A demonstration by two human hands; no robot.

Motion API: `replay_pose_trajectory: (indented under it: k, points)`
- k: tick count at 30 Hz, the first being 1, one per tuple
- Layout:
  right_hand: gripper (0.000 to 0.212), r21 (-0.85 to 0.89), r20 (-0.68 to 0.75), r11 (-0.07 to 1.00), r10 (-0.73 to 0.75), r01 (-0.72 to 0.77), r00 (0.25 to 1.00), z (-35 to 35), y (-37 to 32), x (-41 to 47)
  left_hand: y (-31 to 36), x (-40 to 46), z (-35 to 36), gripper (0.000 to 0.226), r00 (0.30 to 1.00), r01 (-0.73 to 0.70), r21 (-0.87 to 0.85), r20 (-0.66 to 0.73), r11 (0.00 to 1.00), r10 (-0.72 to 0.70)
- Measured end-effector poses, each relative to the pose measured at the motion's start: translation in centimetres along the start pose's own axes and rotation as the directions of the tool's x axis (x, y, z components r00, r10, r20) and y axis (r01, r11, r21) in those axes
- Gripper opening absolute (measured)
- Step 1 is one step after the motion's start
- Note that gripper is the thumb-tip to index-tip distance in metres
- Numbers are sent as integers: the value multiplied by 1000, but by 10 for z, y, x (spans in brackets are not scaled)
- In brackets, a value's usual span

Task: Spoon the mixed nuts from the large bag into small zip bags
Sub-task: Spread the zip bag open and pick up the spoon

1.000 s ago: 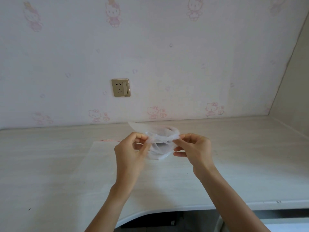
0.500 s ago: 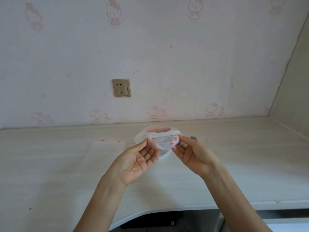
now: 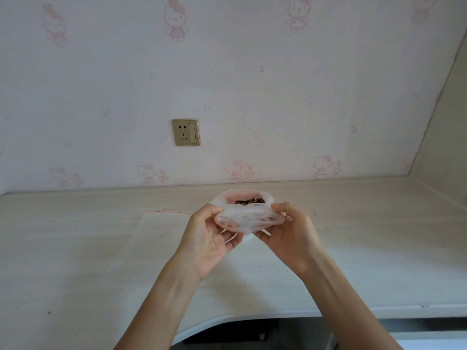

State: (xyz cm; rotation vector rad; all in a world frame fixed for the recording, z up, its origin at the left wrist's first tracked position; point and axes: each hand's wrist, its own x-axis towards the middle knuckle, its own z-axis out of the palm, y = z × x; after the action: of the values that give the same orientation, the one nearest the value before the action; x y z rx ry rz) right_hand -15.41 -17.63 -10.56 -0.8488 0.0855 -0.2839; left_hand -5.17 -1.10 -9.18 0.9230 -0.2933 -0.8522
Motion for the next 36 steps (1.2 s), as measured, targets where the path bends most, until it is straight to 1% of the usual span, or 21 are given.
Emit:
replay_pose_trajectory:
  k: [2, 4, 6, 7, 8, 10, 12, 13, 15, 17, 18, 19, 22, 23, 24, 25, 27, 28, 29, 33, 36]
  points:
    - [30, -130, 21, 990, -56, 59, 998, -2, -2, -3, -1, -3, -3, 28, 995, -93, 189, 55, 978, 84]
    - [28, -300, 18, 949, -91, 92, 996, -1, -4, -7, -3, -5, -2, 35, 981, -194, 434, 57, 880, 188]
    - [26, -420, -16, 902, -118, 100, 993, 1, -3, -10, -7, -5, 1, 30, 944, -218, 543, -94, 811, 317]
    - [18, -442, -55, 891, -139, 101, 989, 2, -2, -10, -10, -5, 2, 26, 910, -225, 575, -165, 787, 380]
    - [13, -443, -106, 891, -162, 99, 981, 6, 0, -10, -14, -4, 3, 27, 872, -243, 622, -196, 744, 449]
    - [27, -454, -232, 887, -212, 87, 949, 8, 4, -8, -21, -1, 3, 35, 807, -285, 718, -177, 635, 563]
    - [20, -484, -319, 872, -253, 73, 913, 9, 5, -6, -26, 1, 2, 25, 759, -329, 760, -140, 561, 636]
    - [15, -488, -347, 870, -274, 77, 897, 9, 6, -5, -26, 2, 2, 20, 734, -350, 761, -139, 546, 665]
    - [17, -429, -396, 897, -295, 109, 869, 8, 7, -4, -26, 4, 1, 27, 679, -385, 735, -185, 559, 711]
    - [25, -325, -424, 936, -271, 134, 864, 6, 7, -5, -27, 7, -2, 33, 666, -401, 720, -197, 567, 720]
    - [25, -280, -426, 950, -248, 134, 870, 4, 7, -6, -29, 7, -3, 33, 662, -403, 739, -171, 539, 730]
    - [22, -249, -424, 960, -224, 125, 878, 3, 8, -7, -30, 5, -6, 34, 644, -405, 786, -116, 466, 756]
    - [19, -227, -426, 969, -191, 99, 884, -7, 9, -6, -32, -2, -11, 42, 566, -347, 936, 153, 66, 810]
    - [20, -215, -419, 972, -182, 98, 889, -9, 9, -6, -31, -4, -11, 42, 564, -339, 940, 185, 21, 805]
    - [20, -197, -404, 976, -164, 90, 900, -11, 8, -6, -31, -5, -11, 41, 574, -348, 936, 170, 50, 801]
    - [18, -174, -381, 982, -135, 72, 915, -13, 7, -6, -30, -6, -11, 39, 592, -365, 921, 115, 137, 798]
    - [12, -146, -315, 989, -53, 7, 947, -16, 4, -6, -25, -7, -11, 34, 664, -384, 830, -55, 404, 746]
    - [11, -143, -279, 989, -14, -27, 960, -16, 3, -7, -23, -8, -11, 32, 703, -382, 769, -119, 512, 702]
    - [13, -143, -242, 989, 13, -48, 970, -17, 1, -8, -20, -10, -12, 30, 734, -381, 717, -150, 583, 663]
    - [36, -103, -107, 993, 39, -50, 993, -17, -5, -12, -11, -19, -8, 20, 822, -384, 611, -116, 693, 557]
    - [29, -66, -73, 997, 28, -33, 997, -16, -6, -14, -7, -22, -3, 16, 888, -351, 461, -110, 815, 446]
